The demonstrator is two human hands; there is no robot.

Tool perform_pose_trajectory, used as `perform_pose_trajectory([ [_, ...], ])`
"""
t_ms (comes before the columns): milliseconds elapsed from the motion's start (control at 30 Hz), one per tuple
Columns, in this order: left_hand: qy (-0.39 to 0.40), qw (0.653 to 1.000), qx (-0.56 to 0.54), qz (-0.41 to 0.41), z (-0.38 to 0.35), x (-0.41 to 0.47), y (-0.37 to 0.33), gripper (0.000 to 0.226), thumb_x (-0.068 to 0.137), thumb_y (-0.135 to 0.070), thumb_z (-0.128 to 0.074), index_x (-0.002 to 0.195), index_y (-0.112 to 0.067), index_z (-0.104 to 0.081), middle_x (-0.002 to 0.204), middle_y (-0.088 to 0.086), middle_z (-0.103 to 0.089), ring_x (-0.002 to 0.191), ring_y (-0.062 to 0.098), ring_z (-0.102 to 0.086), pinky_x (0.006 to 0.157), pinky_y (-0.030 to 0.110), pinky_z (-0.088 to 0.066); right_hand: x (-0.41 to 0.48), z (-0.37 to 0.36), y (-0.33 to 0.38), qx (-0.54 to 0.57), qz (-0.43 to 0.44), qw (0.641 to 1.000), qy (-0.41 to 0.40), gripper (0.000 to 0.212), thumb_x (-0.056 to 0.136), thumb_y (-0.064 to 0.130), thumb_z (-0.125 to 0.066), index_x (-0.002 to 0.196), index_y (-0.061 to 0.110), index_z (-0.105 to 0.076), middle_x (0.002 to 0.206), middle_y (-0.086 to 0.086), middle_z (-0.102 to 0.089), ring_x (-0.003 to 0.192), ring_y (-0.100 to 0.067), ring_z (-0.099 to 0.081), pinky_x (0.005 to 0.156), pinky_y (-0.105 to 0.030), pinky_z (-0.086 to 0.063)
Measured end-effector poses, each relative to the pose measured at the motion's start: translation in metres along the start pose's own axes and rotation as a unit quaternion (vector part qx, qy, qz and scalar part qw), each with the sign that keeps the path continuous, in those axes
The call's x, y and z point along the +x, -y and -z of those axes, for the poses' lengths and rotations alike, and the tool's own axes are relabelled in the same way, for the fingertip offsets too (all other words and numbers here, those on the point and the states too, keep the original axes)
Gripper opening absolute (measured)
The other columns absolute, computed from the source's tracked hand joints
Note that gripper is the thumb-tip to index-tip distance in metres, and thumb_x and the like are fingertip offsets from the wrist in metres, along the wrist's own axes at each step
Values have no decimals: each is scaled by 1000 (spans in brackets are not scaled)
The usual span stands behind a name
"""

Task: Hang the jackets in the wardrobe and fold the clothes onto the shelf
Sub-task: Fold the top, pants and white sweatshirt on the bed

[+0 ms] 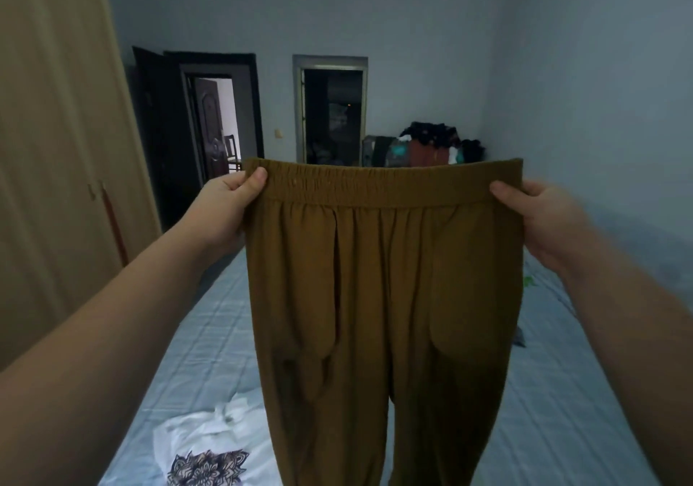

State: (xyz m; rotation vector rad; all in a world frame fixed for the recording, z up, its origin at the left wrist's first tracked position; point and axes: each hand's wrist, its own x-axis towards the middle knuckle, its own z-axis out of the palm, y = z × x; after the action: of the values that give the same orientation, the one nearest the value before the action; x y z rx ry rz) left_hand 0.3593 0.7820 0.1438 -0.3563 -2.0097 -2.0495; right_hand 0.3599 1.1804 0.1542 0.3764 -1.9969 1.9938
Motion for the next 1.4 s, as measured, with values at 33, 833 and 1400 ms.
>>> perform_pose_trajectory([
  [33,-2,1000,1,11,-2,2,3,32,98,-36,-55,104,-7,-68,97,8,-73,91,22,-71,78,36,-57,-1,1,-2,-8,-7,1000,-1,15,95,23,-61,102,14,-70,97,-5,-77,91,-22,-73,74,-29,-60],
  [833,-13,982,-58,179,-111,13,75,33,103,-27,-52,119,-2,-66,108,14,-74,101,28,-72,93,43,-56,2,-93,-95,-133,-80,983,-95,18,94,33,-63,85,22,-74,80,-2,-75,81,-20,-72,82,-46,-59],
  [1400,19,994,58,87,-137,-14,117,29,88,-25,-74,115,-24,-65,102,-4,-73,88,8,-72,65,18,-56,-33,-121,-133,-19,-145,986,75,43,99,4,-45,136,22,-56,119,4,-66,110,-12,-63,88,-25,-55],
])
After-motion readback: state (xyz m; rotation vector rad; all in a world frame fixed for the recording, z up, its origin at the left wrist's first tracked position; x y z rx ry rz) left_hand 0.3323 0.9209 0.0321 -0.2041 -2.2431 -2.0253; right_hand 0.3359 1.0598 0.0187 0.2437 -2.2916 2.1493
